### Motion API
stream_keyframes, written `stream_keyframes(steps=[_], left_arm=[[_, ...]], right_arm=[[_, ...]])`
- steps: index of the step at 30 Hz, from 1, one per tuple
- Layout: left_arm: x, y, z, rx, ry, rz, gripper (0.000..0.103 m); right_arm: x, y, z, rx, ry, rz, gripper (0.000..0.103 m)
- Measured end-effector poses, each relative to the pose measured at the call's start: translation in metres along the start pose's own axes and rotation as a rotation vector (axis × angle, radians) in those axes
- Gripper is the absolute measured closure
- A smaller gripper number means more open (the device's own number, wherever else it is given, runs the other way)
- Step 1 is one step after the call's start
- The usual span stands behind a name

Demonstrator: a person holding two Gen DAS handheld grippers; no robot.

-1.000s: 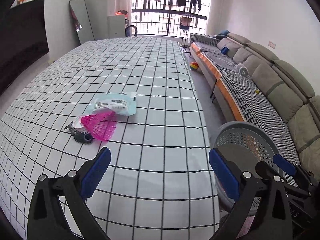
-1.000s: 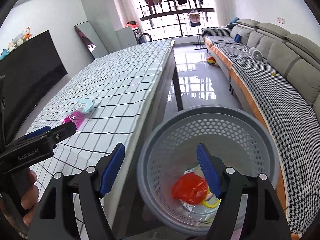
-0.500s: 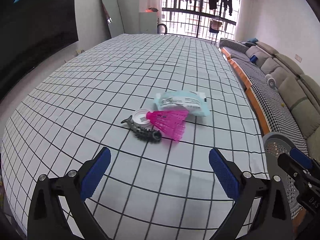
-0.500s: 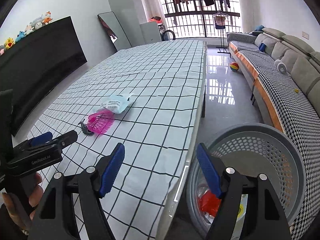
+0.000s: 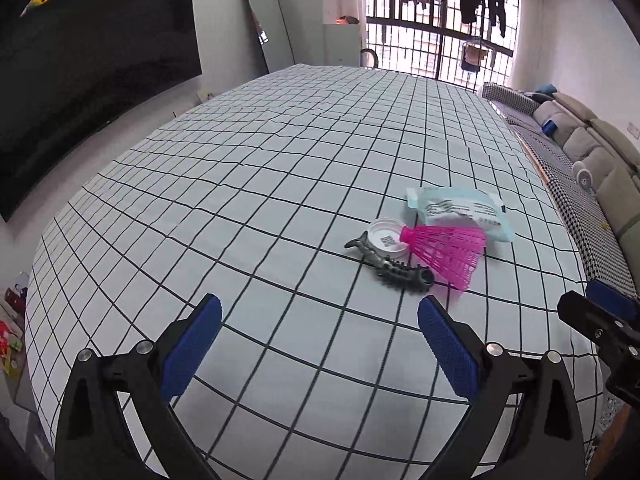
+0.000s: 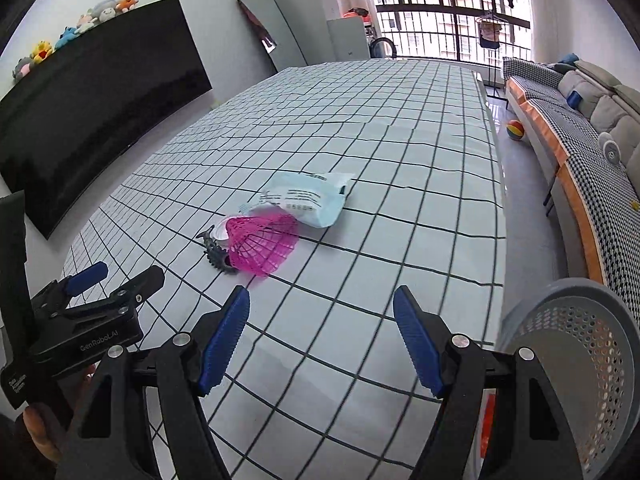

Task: Collect trash
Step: 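Move both grippers back over the table toward the pink shuttlecock, then close the right gripper on the pink shuttlecock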

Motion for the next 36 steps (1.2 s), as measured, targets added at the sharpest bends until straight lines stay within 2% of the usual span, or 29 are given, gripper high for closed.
stream_keyframes(steps=[7, 11, 15, 19, 26, 36], left_arm=[[-0.023, 0.004, 0.000, 0.013, -0.041, 0.016, 0.006], [-0.030, 0.008, 0.000, 0.017, -0.062, 0.017, 0.006], [-0.032, 0.010, 0.000, 0.016, -0.063, 0.008, 0.006], [-0.036, 0.012, -0.001, 0.014, -0.083, 0.002, 0.006], [-0.045, 0.017, -0.002, 0.002, -0.114, -0.015, 0.006], [-0.053, 0.022, 0.000, -0.016, -0.129, -0.040, 0.006]], right_arm=[[-0.041, 0.011, 0.024, 0.017, -0.128, 0.017, 0.032], [-0.061, 0.018, 0.038, 0.035, -0.199, -0.007, 0.032], [-0.077, 0.031, 0.051, 0.029, -0.272, -0.011, 0.032], [-0.091, 0.046, 0.057, -0.012, -0.329, 0.020, 0.032], [-0.098, 0.068, 0.061, -0.060, -0.355, 0.022, 0.032], [-0.096, 0.085, 0.056, -0.110, -0.391, 0.001, 0.042]])
Point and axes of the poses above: each gripper's, at about its wrist camera, not at the fingertips, and y roughly the way its jaws point, x to its right, z to its top, the point moved 1 cm from there along y, roughly the way its jaws point, and after that the axes turned 11 degrees about -z, right-handed, at the moved point
